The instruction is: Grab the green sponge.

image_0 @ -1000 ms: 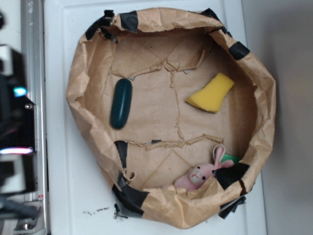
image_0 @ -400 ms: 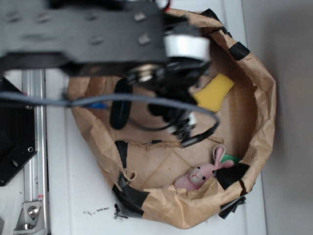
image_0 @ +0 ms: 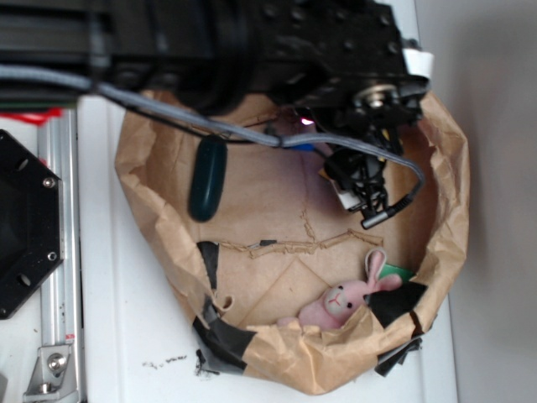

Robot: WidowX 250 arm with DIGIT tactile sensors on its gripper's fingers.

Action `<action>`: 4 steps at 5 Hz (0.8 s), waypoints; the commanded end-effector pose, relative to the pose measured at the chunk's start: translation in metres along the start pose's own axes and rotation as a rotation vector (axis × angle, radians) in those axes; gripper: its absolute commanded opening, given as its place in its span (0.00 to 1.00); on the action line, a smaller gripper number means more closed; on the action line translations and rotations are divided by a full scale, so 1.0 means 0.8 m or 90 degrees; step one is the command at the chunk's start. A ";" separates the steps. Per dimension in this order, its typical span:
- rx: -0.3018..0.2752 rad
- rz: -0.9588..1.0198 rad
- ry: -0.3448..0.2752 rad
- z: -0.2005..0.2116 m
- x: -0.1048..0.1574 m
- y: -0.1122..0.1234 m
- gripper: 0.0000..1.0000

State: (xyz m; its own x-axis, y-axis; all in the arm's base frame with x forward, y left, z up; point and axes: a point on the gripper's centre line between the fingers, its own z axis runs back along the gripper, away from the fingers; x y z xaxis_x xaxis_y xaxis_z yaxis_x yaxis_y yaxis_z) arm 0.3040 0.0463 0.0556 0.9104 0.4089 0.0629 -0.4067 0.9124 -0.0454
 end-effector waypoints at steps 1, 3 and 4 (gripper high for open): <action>-0.049 -0.082 0.023 -0.016 0.005 -0.044 1.00; -0.004 -0.096 0.035 -0.045 0.013 -0.056 0.36; 0.009 -0.114 0.032 -0.027 -0.001 -0.051 0.00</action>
State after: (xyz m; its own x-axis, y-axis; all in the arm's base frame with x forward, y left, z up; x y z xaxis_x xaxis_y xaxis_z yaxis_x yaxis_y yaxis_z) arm 0.3190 0.0141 0.0233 0.9630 0.2673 -0.0346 -0.2679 0.9633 -0.0154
